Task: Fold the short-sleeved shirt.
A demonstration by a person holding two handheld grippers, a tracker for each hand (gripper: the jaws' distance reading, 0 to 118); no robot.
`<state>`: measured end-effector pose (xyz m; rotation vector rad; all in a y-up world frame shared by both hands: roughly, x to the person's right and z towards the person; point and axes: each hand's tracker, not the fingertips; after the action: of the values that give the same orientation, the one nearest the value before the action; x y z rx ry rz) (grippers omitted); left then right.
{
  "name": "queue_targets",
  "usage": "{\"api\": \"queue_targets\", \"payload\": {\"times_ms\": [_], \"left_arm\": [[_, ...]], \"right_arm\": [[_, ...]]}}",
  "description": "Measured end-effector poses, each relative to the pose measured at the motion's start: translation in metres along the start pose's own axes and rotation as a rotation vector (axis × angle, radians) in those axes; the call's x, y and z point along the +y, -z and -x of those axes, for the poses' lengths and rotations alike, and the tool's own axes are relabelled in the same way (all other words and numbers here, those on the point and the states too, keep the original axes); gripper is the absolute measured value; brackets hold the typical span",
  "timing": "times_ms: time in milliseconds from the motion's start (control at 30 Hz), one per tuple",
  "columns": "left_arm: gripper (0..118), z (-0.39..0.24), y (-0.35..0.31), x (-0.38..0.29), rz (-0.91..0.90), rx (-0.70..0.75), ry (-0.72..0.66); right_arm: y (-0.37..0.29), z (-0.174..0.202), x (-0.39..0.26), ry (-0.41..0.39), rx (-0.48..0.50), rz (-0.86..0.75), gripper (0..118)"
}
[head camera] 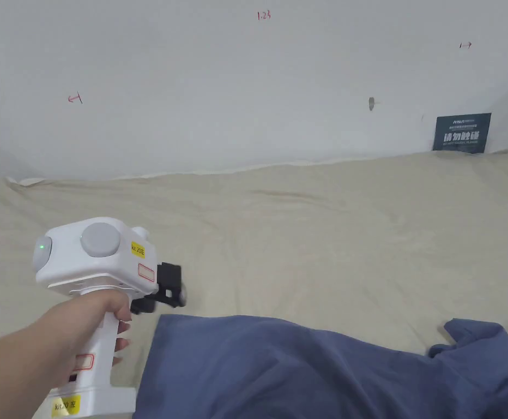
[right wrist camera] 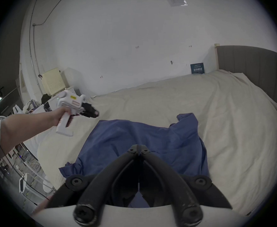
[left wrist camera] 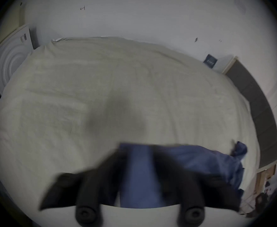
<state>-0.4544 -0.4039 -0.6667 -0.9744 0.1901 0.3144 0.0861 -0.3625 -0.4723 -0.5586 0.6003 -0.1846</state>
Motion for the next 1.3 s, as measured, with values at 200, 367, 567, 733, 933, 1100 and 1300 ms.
{"api": "queue_targets", "payload": {"times_ms": [200, 367, 567, 733, 933, 1100, 1300], "left_arm": [[114, -0.006, 0.047, -0.004, 0.076, 0.047, 0.066], [97, -0.025, 0.056, -0.019, 0.137, 0.097, 0.178], [1, -0.033, 0.035, -0.029, 0.053, 0.132, 0.270], [1, -0.025, 0.011, -0.035, 0.059, 0.154, 0.291], [1, -0.005, -0.014, -0.052, 0.058, 0.204, 0.276], [1, 0.003, -0.022, -0.062, 0.060, 0.239, 0.246], [1, 0.016, -0.026, -0.060, 0.080, 0.284, 0.195]], "right_arm": [[0.016, -0.008, -0.003, -0.004, 0.021, 0.033, 0], [0.023, -0.017, -0.011, -0.006, 0.020, 0.059, 0], [0.018, -0.018, -0.015, 0.001, 0.018, 0.058, 0], [0.014, -0.040, 0.020, -0.038, -0.012, -0.058, 0], [0.110, -0.112, 0.099, 0.056, -0.117, 0.339, 63], [0.190, -0.131, 0.106, 0.079, -0.262, 0.592, 75], [0.215, -0.134, 0.099, 0.037, -0.347, 0.686, 75]]}}
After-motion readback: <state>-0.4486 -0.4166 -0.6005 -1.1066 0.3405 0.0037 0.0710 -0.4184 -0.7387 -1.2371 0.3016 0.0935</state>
